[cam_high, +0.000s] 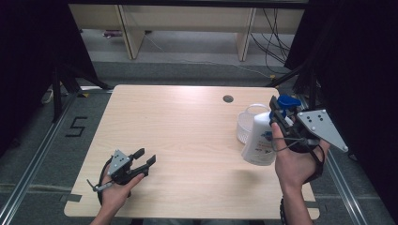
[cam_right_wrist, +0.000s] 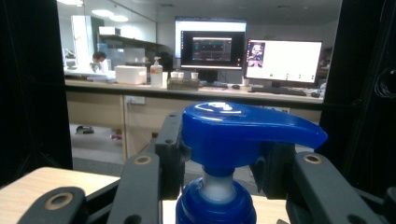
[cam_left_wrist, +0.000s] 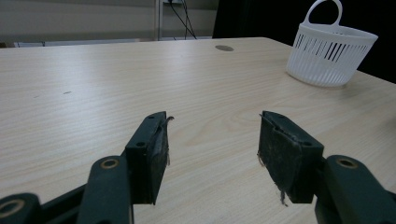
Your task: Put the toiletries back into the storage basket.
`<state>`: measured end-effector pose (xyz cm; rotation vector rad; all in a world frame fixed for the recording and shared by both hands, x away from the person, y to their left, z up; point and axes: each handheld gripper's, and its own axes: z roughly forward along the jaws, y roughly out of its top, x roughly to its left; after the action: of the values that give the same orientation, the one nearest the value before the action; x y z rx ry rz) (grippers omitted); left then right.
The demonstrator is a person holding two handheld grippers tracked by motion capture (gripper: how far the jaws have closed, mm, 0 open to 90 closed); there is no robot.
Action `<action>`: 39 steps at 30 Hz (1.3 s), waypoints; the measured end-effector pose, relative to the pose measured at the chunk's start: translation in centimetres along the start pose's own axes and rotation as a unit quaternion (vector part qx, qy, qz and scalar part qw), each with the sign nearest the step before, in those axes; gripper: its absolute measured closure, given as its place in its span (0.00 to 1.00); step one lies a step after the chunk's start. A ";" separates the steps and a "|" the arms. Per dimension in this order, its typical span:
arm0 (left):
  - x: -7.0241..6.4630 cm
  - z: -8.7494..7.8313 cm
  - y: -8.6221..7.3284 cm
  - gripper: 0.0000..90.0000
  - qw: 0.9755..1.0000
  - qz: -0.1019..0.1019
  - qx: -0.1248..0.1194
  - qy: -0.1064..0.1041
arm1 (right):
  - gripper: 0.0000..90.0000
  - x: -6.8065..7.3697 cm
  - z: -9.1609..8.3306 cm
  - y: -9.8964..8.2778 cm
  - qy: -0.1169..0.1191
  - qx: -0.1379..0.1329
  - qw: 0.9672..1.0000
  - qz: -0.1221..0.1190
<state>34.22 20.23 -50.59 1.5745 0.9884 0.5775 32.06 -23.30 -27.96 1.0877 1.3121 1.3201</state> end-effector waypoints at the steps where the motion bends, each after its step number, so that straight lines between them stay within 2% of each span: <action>1: 0.0 0.0 0.0 0.47 1.000 0.000 0.000 0.000 | 0.67 -0.1 0.1 0.1 -0.003 -0.001 1.000 -0.002; 5: 0.0 0.0 0.0 0.47 1.000 0.000 0.000 0.000 | 0.67 -0.3 0.7 0.7 -0.004 -0.004 1.000 -0.005; 9: 0.1 0.0 0.0 0.47 1.000 -0.001 0.000 0.001 | 0.67 -0.5 1.2 0.9 -0.004 -0.002 1.000 0.005; 12: 0.1 0.0 0.0 0.47 1.000 -0.001 0.001 0.002 | 0.67 -0.8 1.6 1.0 -0.008 -0.002 1.000 -0.003; 16: 0.1 0.0 0.0 0.47 1.000 -0.002 0.000 0.002 | 0.67 -0.9 2.0 1.2 -0.007 0.003 1.000 0.005; 19: 0.1 0.0 0.0 0.47 1.000 -0.003 -0.001 0.001 | 0.67 -1.1 2.2 1.2 -0.012 0.002 1.000 -0.003; 20: 0.1 0.0 0.0 0.47 1.000 -0.003 -0.001 0.001 | 0.67 -1.1 2.4 1.3 -0.011 0.002 1.000 0.003; 28: 0.1 0.0 0.0 0.47 1.000 -0.003 -0.001 0.001 | 0.67 -1.4 2.9 1.9 -0.014 0.002 1.000 0.002; 30: 0.2 0.0 0.0 0.47 1.000 -0.003 -0.001 0.002 | 0.67 -1.7 3.1 2.1 -0.017 0.000 1.000 -0.005; 39: 0.3 -0.1 0.0 0.47 1.000 -0.002 0.001 0.002 | 0.67 -2.2 4.0 2.6 -0.022 0.001 1.000 0.002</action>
<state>34.31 20.50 -50.66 1.5731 0.9957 0.5783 36.26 -24.73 -25.16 1.1156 1.2806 1.2904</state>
